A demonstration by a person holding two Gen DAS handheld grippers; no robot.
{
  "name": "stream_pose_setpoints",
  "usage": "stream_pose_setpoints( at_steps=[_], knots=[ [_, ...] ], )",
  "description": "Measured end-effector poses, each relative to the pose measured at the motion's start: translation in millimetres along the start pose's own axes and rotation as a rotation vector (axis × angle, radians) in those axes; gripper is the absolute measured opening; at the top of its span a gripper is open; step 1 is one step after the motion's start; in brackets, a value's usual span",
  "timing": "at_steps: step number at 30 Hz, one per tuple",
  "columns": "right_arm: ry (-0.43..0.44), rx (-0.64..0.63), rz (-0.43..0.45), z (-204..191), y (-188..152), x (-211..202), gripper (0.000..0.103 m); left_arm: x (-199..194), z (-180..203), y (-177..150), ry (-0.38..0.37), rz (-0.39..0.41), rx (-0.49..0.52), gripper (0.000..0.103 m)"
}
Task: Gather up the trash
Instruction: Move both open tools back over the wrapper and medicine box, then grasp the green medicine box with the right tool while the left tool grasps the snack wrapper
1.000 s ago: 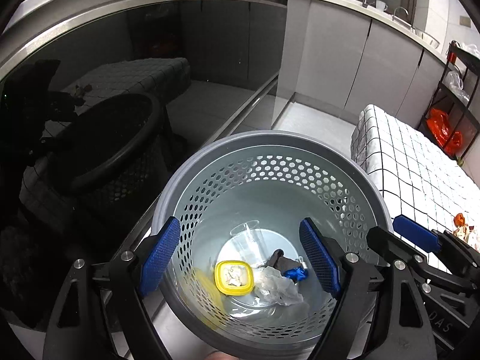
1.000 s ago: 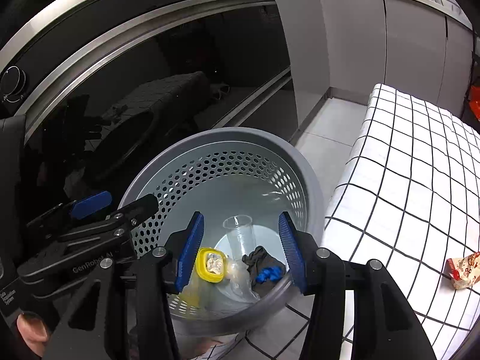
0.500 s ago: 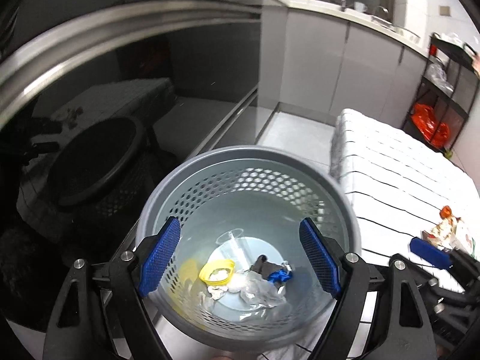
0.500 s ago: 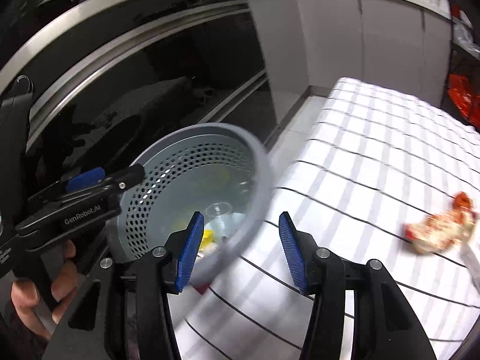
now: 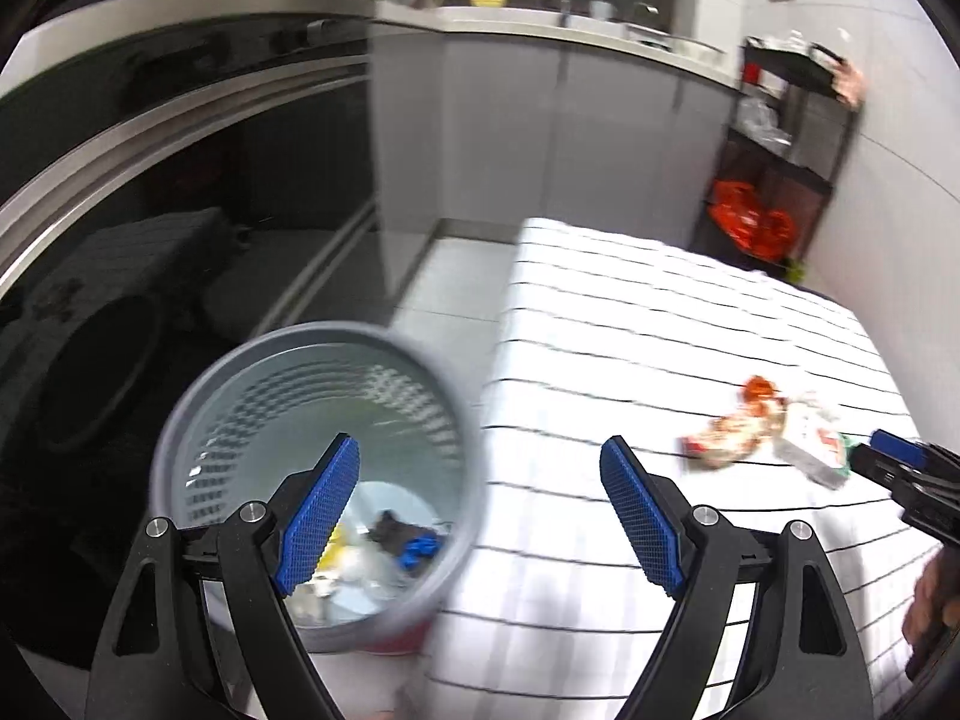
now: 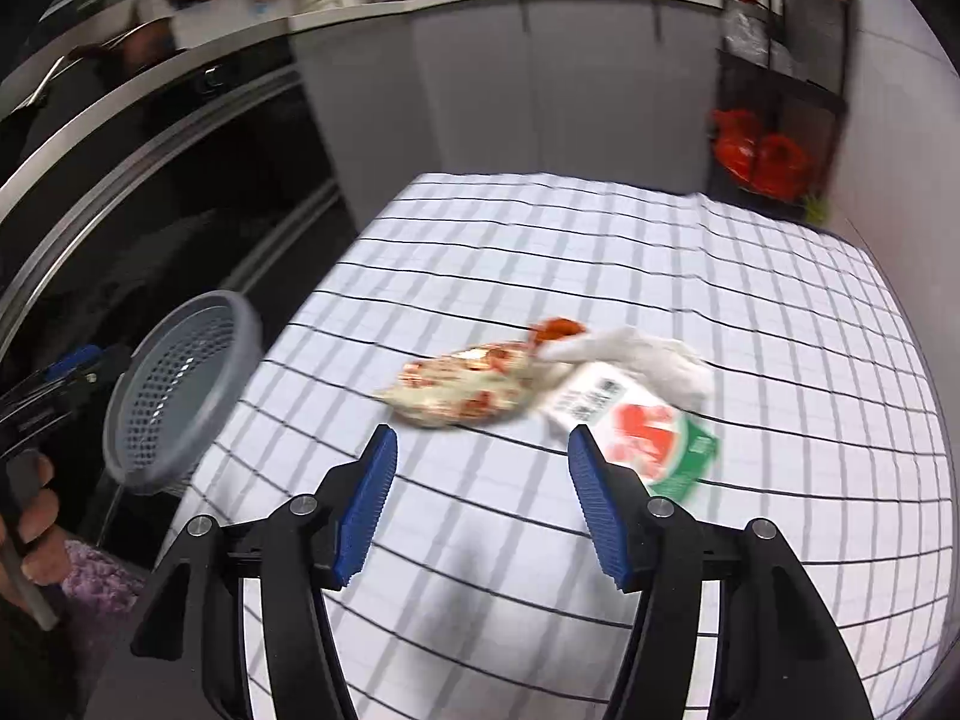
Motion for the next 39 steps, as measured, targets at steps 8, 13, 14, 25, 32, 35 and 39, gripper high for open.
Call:
stream_pose_setpoints(
  at_steps=[8,13,14,25,32,35,39],
  knots=[
    [-0.005,0.021,-0.033,45.8,2.6,20.5,0.066,39.6,76.5,21.2,-0.09,-0.024,0.069,0.082],
    [-0.01,0.018,-0.054,52.9,0.4,31.7,0.068,61.5,101.2,22.2,-0.083,-0.014,0.138,0.084],
    [-0.005,0.019,-0.064,56.0,-0.6,36.6,0.068,66.7,103.0,20.0,-0.087,-0.019,0.141,0.084],
    [-0.028,-0.047,-0.107,59.3,-7.5,72.7,0.078,97.1,114.4,-1.6,-0.086,-0.072,0.207,0.087],
    [-0.028,-0.069,-0.108,58.7,-3.3,86.5,0.078,108.2,108.0,-13.1,-0.072,-0.118,0.215,0.087],
    [-0.015,-0.088,-0.096,56.4,0.2,85.9,0.078,107.8,107.8,-14.5,-0.071,-0.121,0.218,0.087],
    [0.001,-0.149,-0.1,45.2,6.0,87.0,0.078,105.0,110.2,-15.0,-0.08,-0.116,0.226,0.087]
  ],
)
Point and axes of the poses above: each gripper's, at about its wrist camera, not at the fingertips, and x roughly the way its jaws point, z to its right, y to its top, the point moved 1 cm from there along x, roughly the way its jaws point, and after that the axes turned 10 degrees about -y, right-handed, at the moved point
